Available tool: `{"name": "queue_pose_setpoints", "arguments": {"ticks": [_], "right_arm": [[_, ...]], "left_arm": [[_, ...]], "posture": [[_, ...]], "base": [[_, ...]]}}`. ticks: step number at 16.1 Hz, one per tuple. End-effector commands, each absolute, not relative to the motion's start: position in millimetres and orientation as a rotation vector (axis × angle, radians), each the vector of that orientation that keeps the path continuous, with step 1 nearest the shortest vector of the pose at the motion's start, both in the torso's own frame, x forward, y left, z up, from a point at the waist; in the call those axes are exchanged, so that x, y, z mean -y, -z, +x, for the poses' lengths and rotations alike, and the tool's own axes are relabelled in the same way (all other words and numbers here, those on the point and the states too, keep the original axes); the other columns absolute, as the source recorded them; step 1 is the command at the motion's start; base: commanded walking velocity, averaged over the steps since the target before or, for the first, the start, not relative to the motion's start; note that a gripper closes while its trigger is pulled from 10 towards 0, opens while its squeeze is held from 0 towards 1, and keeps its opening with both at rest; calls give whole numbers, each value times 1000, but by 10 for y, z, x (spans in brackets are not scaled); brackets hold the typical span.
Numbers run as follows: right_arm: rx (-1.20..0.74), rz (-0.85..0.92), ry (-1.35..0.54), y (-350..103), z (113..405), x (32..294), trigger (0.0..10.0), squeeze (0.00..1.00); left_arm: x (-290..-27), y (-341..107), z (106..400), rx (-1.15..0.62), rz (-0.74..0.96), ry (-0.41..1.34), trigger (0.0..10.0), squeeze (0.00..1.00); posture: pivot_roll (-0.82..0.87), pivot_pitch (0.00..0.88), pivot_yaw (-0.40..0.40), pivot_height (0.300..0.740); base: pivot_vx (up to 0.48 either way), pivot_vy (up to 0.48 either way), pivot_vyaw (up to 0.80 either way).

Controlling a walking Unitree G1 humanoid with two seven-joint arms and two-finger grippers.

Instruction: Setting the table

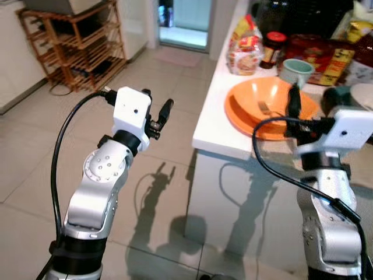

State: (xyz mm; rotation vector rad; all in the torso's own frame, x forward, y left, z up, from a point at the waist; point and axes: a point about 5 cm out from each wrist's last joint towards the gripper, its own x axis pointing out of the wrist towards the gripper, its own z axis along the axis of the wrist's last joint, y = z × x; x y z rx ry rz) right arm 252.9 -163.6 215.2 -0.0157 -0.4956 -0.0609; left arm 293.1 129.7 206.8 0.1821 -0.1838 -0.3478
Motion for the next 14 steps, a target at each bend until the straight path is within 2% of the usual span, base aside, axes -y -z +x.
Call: {"name": "queue_pose_setpoints", "arguments": {"ticks": [1,4,7,11,14], "right_arm": [[525,-26,55,-2191,2489,1595,10000,0],[536,-22,29,-2223,2503,1563,10000,0],[564,-42,70,-2327,2492,1648,10000,0],[406,-110,73,-2103,2435,1737,10000,0],[382,-65,71,-2091,2377,1755,10000,0]], "left_arm": [[-1318,-2114,2939,203,165,345,10000,0],[-1348,-2176,2950,231,166,333,10000,0],[-1351,-2276,2937,270,189,356,10000,0],[-1348,-2186,2944,238,169,355,10000,0],[-1282,-2131,2955,230,129,344,10000,0]], "posture": [[104,0,-31,740],[113,0,-17,740],[112,0,-7,740],[64,0,33,740],[54,0,2,740]], "base": [[0,0,0],[0,0,0],[0,0,0],[0,0,0],[0,-449,-756]]}}
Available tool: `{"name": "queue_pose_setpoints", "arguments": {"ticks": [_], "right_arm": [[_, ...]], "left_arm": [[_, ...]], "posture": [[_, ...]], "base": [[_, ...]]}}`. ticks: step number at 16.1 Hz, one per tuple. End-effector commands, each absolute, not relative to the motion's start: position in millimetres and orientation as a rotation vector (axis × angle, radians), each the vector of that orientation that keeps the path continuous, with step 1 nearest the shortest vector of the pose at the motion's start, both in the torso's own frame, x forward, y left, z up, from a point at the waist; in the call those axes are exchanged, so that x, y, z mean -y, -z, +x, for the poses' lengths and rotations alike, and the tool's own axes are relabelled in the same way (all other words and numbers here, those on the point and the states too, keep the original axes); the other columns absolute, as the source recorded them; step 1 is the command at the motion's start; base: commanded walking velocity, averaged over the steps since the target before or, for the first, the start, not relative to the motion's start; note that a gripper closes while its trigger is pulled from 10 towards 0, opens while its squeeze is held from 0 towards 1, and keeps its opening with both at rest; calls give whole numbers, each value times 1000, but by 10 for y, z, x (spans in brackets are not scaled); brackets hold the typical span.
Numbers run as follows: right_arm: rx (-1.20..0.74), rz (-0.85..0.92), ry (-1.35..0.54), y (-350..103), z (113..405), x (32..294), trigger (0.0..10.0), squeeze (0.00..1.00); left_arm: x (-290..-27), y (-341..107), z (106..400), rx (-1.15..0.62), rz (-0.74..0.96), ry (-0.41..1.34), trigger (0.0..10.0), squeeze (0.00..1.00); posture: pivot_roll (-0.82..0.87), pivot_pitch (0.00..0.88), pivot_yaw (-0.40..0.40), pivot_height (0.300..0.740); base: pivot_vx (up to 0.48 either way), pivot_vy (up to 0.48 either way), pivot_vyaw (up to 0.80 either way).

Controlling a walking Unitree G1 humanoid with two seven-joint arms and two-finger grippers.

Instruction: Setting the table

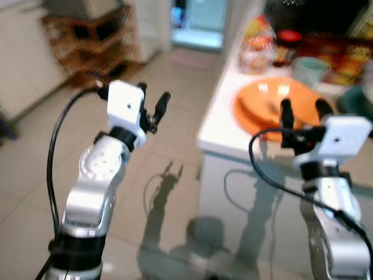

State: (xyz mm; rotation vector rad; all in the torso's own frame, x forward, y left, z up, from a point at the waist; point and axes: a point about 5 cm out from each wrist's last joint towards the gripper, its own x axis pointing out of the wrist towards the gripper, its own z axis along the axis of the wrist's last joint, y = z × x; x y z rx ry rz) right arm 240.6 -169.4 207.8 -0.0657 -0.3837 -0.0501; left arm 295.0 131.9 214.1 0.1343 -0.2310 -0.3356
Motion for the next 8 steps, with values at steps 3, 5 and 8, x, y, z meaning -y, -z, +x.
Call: {"name": "queue_pose_setpoints", "arguments": {"ticks": [3,5,8], "right_arm": [[378,-39,26,-2095,2370,1659,10000,0],[355,-38,-10,-2028,2391,1589,10000,0],[315,-26,-31,-1929,2422,1561,10000,0]], "left_arm": [[-1305,-2124,2898,232,131,313,10000,0],[-1382,-2111,2896,217,142,269,10000,0],[-1441,-2163,2874,235,182,251,10000,0]], "posture": [[71,0,-52,740],[99,11,-94,740],[112,19,-93,740]], "base": [[0,-469,0],[0,0,0],[0,0,0]]}}
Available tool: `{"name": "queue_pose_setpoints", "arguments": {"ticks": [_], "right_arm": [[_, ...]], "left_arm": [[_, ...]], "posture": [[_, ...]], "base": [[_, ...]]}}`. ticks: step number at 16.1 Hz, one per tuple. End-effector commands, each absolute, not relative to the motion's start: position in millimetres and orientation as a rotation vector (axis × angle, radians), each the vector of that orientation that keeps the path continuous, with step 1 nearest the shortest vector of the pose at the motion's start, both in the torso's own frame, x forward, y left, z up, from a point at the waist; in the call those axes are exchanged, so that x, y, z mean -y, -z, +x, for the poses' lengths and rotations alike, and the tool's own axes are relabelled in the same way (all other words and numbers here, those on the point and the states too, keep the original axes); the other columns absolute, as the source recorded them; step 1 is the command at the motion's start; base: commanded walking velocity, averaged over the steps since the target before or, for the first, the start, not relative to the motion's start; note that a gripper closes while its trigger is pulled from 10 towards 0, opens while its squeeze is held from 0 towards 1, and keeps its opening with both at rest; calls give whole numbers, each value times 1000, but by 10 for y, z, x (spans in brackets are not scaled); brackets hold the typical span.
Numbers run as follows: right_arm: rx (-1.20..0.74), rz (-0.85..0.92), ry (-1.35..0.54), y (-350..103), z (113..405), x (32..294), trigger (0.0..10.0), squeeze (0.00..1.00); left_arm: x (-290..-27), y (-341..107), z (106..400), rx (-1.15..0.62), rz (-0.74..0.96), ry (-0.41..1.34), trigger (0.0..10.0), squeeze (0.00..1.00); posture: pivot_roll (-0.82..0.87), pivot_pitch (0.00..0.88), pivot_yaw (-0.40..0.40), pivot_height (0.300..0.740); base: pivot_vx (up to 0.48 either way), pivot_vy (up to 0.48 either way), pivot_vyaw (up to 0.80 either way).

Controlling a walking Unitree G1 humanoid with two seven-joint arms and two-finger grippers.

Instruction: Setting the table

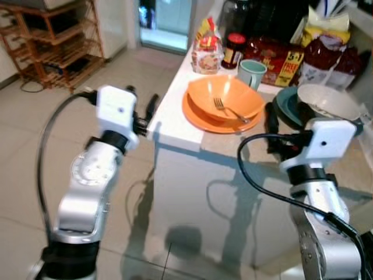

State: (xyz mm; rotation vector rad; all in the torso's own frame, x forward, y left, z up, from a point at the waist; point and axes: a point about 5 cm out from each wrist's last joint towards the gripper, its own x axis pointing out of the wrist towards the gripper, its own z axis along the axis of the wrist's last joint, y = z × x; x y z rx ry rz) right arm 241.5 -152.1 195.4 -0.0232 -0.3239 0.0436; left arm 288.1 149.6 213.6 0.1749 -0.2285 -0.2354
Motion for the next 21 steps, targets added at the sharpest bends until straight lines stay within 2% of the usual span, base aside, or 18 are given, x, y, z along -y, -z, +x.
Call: {"name": "queue_pose_setpoints", "arguments": {"ticks": [1,5,10,15,16,19,21], "right_arm": [[314,-7,-20,-1922,2406,1585,10000,0],[271,50,61,-1779,2358,1747,10000,0],[184,16,78,-1585,2369,1775,10000,0],[139,-62,123,-1511,2410,1830,10000,0],[158,-57,115,-1530,2495,1853,10000,1000],[200,-74,76,-1561,2681,1883,10000,1000],[238,-79,77,-1597,2774,1912,10000,1000]], "left_arm": [[-1445,-2186,2879,239,172,263,10000,0],[-1374,-2210,2905,240,180,309,10000,0],[-1233,-2110,2919,209,165,389,10000,0],[-1290,-1977,2918,172,137,361,10000,0],[-1240,-1992,2843,184,115,414,10000,0],[-1128,-2030,2720,215,83,541,10000,0],[-1096,-2031,2699,223,104,562,10000,0]], "posture": [[111,25,-71,740],[112,27,-47,740],[88,32,29,740],[85,29,-13,740],[101,27,-36,740],[118,21,-54,740],[132,15,-60,740]], "base": [[0,480,0],[0,433,0],[0,0,0],[0,0,0],[0,0,0],[0,0,0],[0,0,0]]}}
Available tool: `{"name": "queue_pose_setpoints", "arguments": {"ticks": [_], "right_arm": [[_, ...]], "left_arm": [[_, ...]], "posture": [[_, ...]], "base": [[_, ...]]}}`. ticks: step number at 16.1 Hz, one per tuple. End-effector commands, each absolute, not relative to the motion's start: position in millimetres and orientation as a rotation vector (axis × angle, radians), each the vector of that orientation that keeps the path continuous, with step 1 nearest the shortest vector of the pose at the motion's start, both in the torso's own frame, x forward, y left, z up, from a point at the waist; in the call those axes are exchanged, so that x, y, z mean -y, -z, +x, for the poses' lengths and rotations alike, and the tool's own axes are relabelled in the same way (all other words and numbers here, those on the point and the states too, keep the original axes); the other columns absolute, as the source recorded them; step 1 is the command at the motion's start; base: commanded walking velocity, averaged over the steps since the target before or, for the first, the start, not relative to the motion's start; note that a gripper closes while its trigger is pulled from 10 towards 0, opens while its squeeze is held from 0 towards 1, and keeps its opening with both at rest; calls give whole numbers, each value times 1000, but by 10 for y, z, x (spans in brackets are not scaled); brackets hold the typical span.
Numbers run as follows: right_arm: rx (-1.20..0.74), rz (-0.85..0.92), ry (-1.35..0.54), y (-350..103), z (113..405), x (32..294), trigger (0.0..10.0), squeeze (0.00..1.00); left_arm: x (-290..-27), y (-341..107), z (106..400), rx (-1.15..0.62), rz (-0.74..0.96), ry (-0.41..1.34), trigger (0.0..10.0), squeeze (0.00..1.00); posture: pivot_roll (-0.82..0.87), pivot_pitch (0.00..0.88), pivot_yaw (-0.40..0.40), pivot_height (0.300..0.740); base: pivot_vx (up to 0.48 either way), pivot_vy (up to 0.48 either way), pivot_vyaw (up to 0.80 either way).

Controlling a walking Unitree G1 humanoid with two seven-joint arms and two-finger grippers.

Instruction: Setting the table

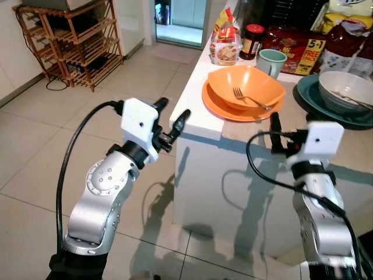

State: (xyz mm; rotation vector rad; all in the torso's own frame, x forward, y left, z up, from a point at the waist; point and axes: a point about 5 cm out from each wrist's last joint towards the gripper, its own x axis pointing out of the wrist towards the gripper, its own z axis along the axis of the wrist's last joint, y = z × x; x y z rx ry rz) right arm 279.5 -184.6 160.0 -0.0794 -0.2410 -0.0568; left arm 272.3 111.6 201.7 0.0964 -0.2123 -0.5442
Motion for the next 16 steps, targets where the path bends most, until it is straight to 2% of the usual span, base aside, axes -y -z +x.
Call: {"name": "queue_pose_setpoints", "arguments": {"ticks": [1,8,9,10,11,16], "right_arm": [[263,-70,67,-1604,2846,1920,10000,1000],[276,21,-49,-1492,3044,1783,10000,1000],[278,22,-49,-1492,3064,1776,10000,675],[280,27,-44,-1491,3083,1776,10000,427],[279,41,-20,-1483,3133,1786,10000,0],[292,72,-40,-1496,3231,1723,10000,0]], "left_arm": [[-1102,-2049,2703,227,107,558,10000,0],[-1111,-2105,2704,238,132,581,10000,0],[-1112,-2107,2701,238,135,583,10000,0],[-1117,-2108,2700,237,137,583,10000,0],[-1120,-2106,2694,233,144,588,10000,0],[-1111,-2120,2668,225,152,631,10000,0]], "posture": [[142,12,-59,740],[161,14,-51,740],[165,15,-53,740],[168,19,-52,740],[171,20,-52,740],[182,28,-45,740]], "base": [[0,0,0],[0,0,0],[0,0,0],[0,0,0],[0,0,0],[0,0,0]]}}
